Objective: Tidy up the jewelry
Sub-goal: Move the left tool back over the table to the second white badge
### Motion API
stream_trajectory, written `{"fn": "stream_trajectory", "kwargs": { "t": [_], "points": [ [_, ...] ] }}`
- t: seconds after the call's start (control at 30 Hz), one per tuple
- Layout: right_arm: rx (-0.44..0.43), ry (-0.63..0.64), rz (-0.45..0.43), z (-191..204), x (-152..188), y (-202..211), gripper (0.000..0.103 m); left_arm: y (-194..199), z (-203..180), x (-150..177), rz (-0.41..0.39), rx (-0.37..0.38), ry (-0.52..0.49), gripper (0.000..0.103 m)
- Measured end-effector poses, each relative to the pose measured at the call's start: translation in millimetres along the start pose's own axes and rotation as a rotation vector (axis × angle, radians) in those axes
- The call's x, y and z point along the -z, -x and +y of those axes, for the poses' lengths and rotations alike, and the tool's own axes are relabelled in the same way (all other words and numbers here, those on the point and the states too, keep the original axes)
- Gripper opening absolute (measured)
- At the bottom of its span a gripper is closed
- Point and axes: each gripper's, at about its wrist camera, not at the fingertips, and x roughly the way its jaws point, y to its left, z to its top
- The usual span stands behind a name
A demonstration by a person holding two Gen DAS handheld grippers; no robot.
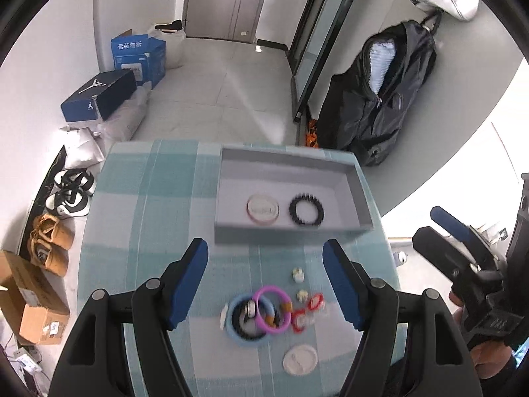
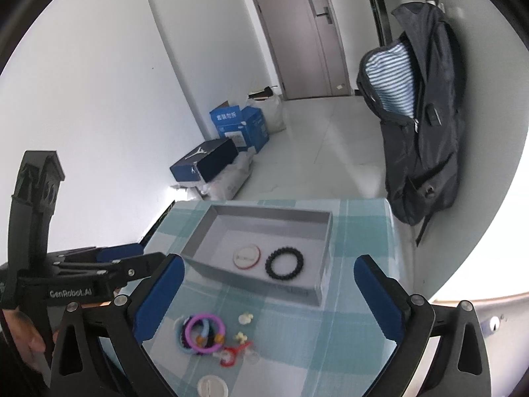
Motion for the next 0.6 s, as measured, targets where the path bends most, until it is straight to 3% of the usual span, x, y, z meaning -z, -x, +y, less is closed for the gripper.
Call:
{"fn": "stream_trajectory", "kwargs": {
  "t": [0.27,0.6],
  "points": [
    [0.022,-0.034,0.049,-5.8,42.8,7.0,0.103,-2.6,-11.6,46.1,0.053,-0.038,-0.028,0.068],
    [0.042,-0.112,0.121,-20.0,66.6,5.6,0.103,-24.5,-29.4,90.5,0.167,-0.050,-0.047,0.068]
  ]
}}
